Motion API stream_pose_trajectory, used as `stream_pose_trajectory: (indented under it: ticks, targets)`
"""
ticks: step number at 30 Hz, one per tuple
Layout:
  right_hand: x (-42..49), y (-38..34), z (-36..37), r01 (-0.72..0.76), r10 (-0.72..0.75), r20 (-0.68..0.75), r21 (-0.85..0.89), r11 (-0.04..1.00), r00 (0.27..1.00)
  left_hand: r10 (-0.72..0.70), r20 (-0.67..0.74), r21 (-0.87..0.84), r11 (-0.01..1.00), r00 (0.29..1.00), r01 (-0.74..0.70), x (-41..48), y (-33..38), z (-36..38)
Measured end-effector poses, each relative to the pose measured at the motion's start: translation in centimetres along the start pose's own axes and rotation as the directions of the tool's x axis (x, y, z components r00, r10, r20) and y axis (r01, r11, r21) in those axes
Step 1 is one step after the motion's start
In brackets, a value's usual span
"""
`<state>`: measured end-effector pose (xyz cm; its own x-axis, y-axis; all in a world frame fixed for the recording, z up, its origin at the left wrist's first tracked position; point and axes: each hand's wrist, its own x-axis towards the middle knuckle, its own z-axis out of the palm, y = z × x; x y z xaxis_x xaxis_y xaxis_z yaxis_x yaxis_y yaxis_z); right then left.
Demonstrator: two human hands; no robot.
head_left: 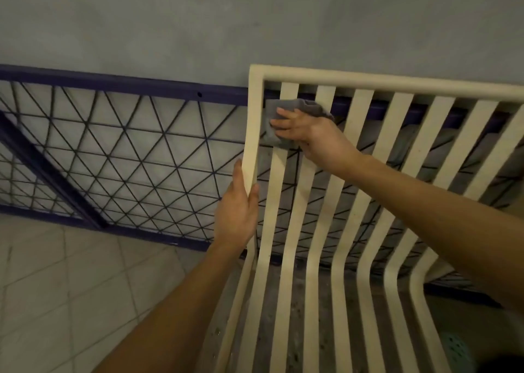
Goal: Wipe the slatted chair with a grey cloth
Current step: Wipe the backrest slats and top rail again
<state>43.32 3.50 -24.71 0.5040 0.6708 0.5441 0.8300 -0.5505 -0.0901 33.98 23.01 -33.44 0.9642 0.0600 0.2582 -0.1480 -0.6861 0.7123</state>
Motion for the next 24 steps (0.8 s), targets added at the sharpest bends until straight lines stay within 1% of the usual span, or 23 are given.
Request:
stream_pose_trajectory:
  ticks: [1,4,6,9,10,11,12,13,14,15,16,17,18,19,20,21,22,23,24]
  targets:
    - [-0.6,0.2,1.1,0.008,-0.008,0.025,0.016,1.0,1.0,-0.002,-0.006,0.007,1.0,1.0,0.002,-0.1,-0.2,0.0]
    - [-2.6,-0.6,2.8,-0.081,0.08,0.118,0.004,0.997,0.99,-0.012,-0.008,-0.009,1.0,1.0,0.012,-0.1,0.2,-0.1]
    - [-4.4,-1.3,4.4,-0.104,0.08,0.227,0.095,0.99,0.971,-0.026,-0.008,-0.005,1.0,1.0,0.026,-0.1,0.2,-0.1]
    - [-7.4,-1.4,7.8,-0.024,0.038,0.285,-0.051,0.998,0.958,-0.056,-0.008,0.045,0.997,0.998,0.056,-0.3,0.6,0.2]
    - [-8.3,-1.6,8.9,-0.007,0.027,0.271,-0.075,0.997,0.962,-0.066,-0.005,0.062,0.996,0.998,0.066,-0.3,0.7,0.1]
    - [-9.1,-1.8,9.7,-0.022,0.041,0.261,-0.078,0.997,0.965,-0.076,0.0,0.074,0.994,0.997,0.076,-0.3,0.8,0.0]
    - [-9.8,-2.2,10.7,-0.055,0.075,0.268,-0.079,0.995,0.96,-0.082,0.011,0.09,0.993,0.997,0.081,-0.4,0.6,-0.2]
    - [-10.4,-2.3,11.4,-0.055,0.096,0.325,-0.133,0.99,0.941,-0.085,0.022,0.106,0.991,0.996,0.082,-0.4,0.6,-0.3]
    - [-10.9,-2.6,12.0,-0.094,0.142,0.379,-0.144,0.985,0.915,-0.087,0.032,0.126,0.989,0.996,0.083,-0.5,0.5,-0.4]
    - [-11.3,-3.7,12.4,-0.243,0.232,0.392,-0.021,0.97,0.89,-0.093,0.038,0.147,0.985,0.995,0.087,-0.5,0.6,-0.5]
    - [-12.0,-4.9,13.4,-0.497,0.357,0.399,0.336,0.8,0.845,-0.099,0.041,0.161,0.983,0.994,0.091,-0.4,0.5,-0.6]
    - [-12.5,-5.6,14.4,-0.61,0.428,0.435,0.584,0.536,0.792,-0.102,0.04,0.169,0.981,0.994,0.093,-0.4,0.4,-0.5]
    - [-13.0,-5.6,15.5,-0.595,0.425,0.417,0.581,0.555,0.803,-0.096,0.036,0.173,0.981,0.995,0.088,-0.3,0.4,-0.5]
    - [-14.0,-5.7,15.6,-0.471,0.321,0.428,0.31,0.826,0.845,-0.091,0.032,0.176,0.981,0.995,0.084,-0.3,0.4,-0.4]
    - [-14.3,-5.6,16.0,-0.236,0.159,0.495,0.096,0.967,0.854,-0.09,0.03,0.18,0.98,0.996,0.083,-0.4,0.6,-0.4]
    - [-14.3,-5.8,16.7,-0.151,0.122,0.577,0.002,0.989,0.807,-0.092,0.03,0.183,0.979,0.995,0.085,-0.4,0.6,-0.4]
    - [-14.8,-6.0,17.4,-0.198,0.173,0.603,-0.026,0.98,0.779,-0.095,0.031,0.185,0.979,0.995,0.088,-0.4,0.6,-0.3]
    - [-15.2,-6.6,17.8,-0.169,0.183,0.631,-0.083,0.982,0.754,-0.097,0.028,0.187,0.978,0.995,0.09,-0.4,0.6,-0.4]
    - [-15.6,-6.9,18.2,-0.166,0.204,0.636,-0.121,0.979,0.744,-0.099,0.029,0.19,0.977,0.995,0.092,-0.4,0.6,-0.4]
